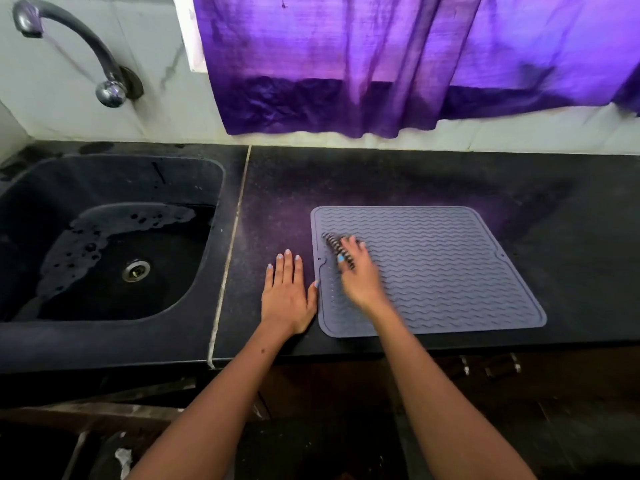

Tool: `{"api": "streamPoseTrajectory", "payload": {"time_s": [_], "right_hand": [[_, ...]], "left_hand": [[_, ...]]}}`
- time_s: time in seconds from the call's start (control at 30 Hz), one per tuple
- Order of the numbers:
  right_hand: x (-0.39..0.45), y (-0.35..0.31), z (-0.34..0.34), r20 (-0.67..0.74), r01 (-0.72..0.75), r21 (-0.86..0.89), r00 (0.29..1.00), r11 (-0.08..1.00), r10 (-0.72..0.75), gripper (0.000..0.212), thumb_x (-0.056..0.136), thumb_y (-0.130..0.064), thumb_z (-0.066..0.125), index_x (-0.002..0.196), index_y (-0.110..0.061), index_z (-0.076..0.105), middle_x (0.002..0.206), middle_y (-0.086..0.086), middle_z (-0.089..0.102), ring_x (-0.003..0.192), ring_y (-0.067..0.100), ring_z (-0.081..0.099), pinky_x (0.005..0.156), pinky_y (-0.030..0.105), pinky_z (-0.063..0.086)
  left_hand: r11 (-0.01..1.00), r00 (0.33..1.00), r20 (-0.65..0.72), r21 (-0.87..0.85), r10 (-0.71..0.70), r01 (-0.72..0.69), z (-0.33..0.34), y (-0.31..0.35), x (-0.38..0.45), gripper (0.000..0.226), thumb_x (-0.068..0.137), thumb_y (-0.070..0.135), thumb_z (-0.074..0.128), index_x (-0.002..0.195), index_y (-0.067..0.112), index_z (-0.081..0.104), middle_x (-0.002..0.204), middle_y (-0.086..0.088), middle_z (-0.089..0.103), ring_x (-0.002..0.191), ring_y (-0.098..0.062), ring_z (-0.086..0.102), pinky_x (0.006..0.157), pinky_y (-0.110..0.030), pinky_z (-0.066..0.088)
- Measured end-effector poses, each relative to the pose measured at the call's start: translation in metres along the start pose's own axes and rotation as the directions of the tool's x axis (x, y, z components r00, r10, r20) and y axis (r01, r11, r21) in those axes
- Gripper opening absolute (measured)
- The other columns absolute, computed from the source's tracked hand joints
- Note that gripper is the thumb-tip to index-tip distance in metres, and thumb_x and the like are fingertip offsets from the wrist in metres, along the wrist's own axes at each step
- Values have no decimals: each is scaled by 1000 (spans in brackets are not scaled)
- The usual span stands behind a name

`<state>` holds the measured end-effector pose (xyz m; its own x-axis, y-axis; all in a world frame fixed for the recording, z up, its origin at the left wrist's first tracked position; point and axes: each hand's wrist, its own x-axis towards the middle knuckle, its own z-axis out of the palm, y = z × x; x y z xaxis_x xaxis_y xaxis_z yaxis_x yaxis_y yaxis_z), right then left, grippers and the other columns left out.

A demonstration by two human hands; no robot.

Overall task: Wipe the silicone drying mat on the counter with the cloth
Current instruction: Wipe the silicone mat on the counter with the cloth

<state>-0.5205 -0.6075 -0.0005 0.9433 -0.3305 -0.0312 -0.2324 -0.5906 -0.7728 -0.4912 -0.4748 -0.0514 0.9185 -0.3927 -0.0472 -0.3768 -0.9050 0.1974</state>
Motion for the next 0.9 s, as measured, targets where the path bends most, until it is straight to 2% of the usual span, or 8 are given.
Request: {"api": "streamPoseTrajectory", "payload": {"time_s": [0.1,0.37,0.47,0.57,0.63,0.7,0.8,0.9], "right_hand": [[-10,18,26,95,184,-453,983,873,-158,56,98,-22,39,149,-19,17,159,1,-1,147,20,-6,118,34,-3],[4,22,25,161,211,-484,975,849,-151,60,96,-23,42,149,-24,15,159,-3,-7,146,16,-8,118,31,-3],[13,11,12,208,12,-28,978,1000,-6,48,99,-20,40,146,-22,29,158,-4,11,146,16,6,120,40,9],[15,-2,-8,73,-206,553,977,808,199,42,99,-15,40,141,-13,40,148,4,40,136,19,36,115,39,28],[7,-7,-9,8,-120,374,992,920,127,45,98,-11,41,143,-12,37,151,0,33,142,17,25,118,34,18],[-8,-2,7,84,31,-33,996,999,-28,50,97,-7,41,145,-13,30,156,-1,19,146,17,9,117,31,4],[-37,14,36,74,234,-500,971,834,-228,59,94,-13,41,149,-13,19,159,3,6,147,19,-1,114,29,-9],[-40,18,38,56,271,-528,957,805,-286,62,92,-17,43,149,-14,19,159,4,6,147,18,-1,113,27,-10]], "left_hand": [[1000,1000,-12,-15,-4,4,1,1,1,94,70,53,-21,149,6,0,158,-14,-6,146,-25,-9,117,-39,-9],[1000,1000,-23,15,-12,12,1,4,1,90,73,50,-21,149,6,-2,158,-14,-7,146,-25,-9,117,-40,-9],[1000,1000,-21,4,-2,2,0,2,0,90,73,51,-20,149,6,-1,158,-14,-6,146,-25,-9,117,-40,-9],[1000,1000,-11,-26,9,-9,-2,0,0,80,83,50,-9,150,7,1,158,-13,-6,146,-24,-10,117,-39,-9],[998,1000,-11,-53,15,-15,-3,-2,0,73,86,44,-1,150,8,3,158,-12,-4,146,-23,-9,117,-37,-9],[997,1000,-25,-81,10,-12,-3,-4,0,69,89,39,2,150,8,7,159,-11,-1,146,-23,-7,117,-36,-9],[995,999,-50,-97,7,-12,-3,-4,0,56,98,31,11,149,7,9,159,-10,1,146,-21,-4,118,-34,-8],[996,998,-64,-88,5,-11,-2,-4,-2,54,100,25,21,149,7,9,159,-10,1,146,-20,-4,119,-35,-6]]}}
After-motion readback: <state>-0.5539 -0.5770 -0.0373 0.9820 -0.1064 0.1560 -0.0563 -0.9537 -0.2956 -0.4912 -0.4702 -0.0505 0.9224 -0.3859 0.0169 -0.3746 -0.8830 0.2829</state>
